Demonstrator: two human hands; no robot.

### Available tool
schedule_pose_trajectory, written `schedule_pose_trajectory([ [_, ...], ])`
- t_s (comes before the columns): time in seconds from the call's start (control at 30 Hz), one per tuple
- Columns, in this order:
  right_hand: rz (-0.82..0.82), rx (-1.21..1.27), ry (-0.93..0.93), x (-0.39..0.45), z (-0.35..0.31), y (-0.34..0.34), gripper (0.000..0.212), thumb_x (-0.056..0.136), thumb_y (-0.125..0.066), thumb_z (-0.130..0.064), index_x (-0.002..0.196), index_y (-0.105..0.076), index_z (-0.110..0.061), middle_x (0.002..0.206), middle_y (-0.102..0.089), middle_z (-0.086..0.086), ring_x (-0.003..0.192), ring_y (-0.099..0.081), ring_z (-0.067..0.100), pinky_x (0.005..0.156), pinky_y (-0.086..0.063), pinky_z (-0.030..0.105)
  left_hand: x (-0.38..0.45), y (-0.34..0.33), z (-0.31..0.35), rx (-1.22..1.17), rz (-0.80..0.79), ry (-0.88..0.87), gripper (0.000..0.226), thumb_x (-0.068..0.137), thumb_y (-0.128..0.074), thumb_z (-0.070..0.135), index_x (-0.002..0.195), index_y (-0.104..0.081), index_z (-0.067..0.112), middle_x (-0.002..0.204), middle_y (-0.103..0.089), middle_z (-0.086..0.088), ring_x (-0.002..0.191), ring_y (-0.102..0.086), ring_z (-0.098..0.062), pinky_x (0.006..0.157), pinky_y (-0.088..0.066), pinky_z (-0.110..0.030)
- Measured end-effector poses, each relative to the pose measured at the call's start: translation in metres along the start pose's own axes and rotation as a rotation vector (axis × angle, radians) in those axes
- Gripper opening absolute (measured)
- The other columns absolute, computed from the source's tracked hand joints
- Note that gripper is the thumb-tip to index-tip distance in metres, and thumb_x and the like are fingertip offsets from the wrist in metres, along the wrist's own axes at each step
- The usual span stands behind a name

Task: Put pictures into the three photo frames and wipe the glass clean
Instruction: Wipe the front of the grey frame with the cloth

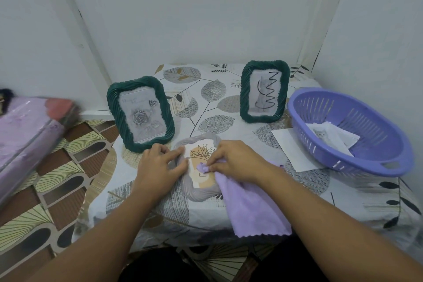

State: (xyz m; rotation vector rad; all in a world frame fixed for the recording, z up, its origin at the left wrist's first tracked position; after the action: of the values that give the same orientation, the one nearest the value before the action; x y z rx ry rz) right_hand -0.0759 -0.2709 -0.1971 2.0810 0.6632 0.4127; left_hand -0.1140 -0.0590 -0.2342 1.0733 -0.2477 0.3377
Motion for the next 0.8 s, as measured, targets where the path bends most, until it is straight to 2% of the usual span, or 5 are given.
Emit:
schedule_pose_trajectory([
  [0.13,-0.203,0.05,0.022,-0.009,0.001,0.006,0.013,0.083,-0.08,-0.037,0.096,-0.082,-0.036,0.082,-0.063,-0.02,0.087,-0.059,0.0,0.084,-0.049,0.024,0.001,0.0,0.0,-0.014,-0.003,0.003,0.06,0.078,-0.045,0.066,0.123,-0.072,0.036,0.098,-0.047,0.007,0.09,-0.042,-0.019,0.085,-0.04,-0.036],
  [0.33,-0.003,0.002,-0.025,0.0,0.01,0.004,0.017,0.083,-0.078,-0.047,0.097,-0.081,-0.038,0.094,-0.064,-0.012,0.094,-0.059,0.007,0.088,-0.05,0.036,0.0,-0.001,-0.002,-0.012,-0.012,0.012,0.062,0.078,-0.043,0.068,0.125,-0.071,0.038,0.099,-0.045,0.008,0.092,-0.041,-0.019,0.087,-0.039,-0.034],
  [0.53,-0.168,0.092,-0.016,-0.015,0.011,0.012,0.014,0.082,-0.081,-0.04,0.096,-0.082,-0.037,0.084,-0.064,-0.021,0.091,-0.059,-0.005,0.085,-0.047,0.019,0.0,0.0,-0.001,-0.003,-0.038,0.029,0.065,0.077,-0.04,0.07,0.128,-0.068,0.041,0.102,-0.045,0.009,0.095,-0.04,-0.017,0.092,-0.04,-0.035],
  [0.67,0.008,-0.006,-0.029,0.001,0.004,0.002,0.02,0.084,-0.077,-0.05,0.099,-0.081,-0.038,0.092,-0.061,-0.013,0.097,-0.06,0.009,0.089,-0.049,0.035,0.0,-0.002,-0.001,-0.007,-0.011,0.016,0.062,0.078,-0.042,0.068,0.124,-0.071,0.039,0.1,-0.046,0.008,0.093,-0.041,-0.019,0.089,-0.041,-0.036],
  [0.8,-0.095,0.072,0.035,0.0,-0.005,-0.008,0.016,0.081,-0.079,-0.045,0.097,-0.08,-0.039,0.096,-0.066,-0.008,0.097,-0.061,0.009,0.09,-0.05,0.035,0.0,-0.002,-0.002,-0.003,0.01,-0.003,0.059,0.079,-0.045,0.066,0.122,-0.073,0.037,0.098,-0.047,0.008,0.09,-0.042,-0.019,0.085,-0.041,-0.037],
])
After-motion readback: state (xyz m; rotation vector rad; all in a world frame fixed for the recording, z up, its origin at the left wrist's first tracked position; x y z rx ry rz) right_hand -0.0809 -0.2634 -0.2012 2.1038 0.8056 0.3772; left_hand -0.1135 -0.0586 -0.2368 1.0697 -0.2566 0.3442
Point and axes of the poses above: each hand's wrist, its own x-axis towards the middle knuckle, its own y-axis out of the back of the hand, z = x × y, the point moved 5 cm from there along x, towards the middle knuckle
